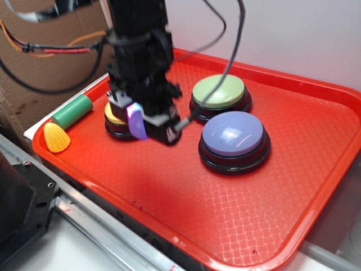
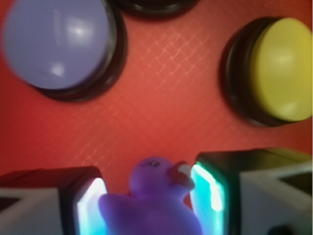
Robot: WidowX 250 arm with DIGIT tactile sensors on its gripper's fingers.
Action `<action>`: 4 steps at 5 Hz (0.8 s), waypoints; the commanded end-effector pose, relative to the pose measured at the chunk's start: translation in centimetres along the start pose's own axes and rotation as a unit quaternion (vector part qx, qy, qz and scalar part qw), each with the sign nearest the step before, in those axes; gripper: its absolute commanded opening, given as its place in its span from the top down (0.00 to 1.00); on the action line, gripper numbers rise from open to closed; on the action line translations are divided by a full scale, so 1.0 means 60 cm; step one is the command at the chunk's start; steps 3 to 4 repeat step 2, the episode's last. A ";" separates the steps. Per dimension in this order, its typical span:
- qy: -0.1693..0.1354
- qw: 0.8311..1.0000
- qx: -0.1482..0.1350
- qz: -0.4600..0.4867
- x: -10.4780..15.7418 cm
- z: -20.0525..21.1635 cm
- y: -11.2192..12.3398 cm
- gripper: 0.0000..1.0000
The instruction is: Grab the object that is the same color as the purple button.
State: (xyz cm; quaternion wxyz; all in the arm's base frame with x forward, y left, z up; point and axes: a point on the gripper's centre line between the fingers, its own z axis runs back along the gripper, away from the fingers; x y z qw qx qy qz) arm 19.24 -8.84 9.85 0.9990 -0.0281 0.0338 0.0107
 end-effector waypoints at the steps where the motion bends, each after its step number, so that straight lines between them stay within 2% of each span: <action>1: -0.078 0.996 -0.035 0.023 0.001 0.150 0.045 1.00; 2: -0.095 0.995 -0.031 0.026 0.008 0.154 0.048 1.00; 4: -0.095 0.995 -0.031 0.026 0.008 0.154 0.048 1.00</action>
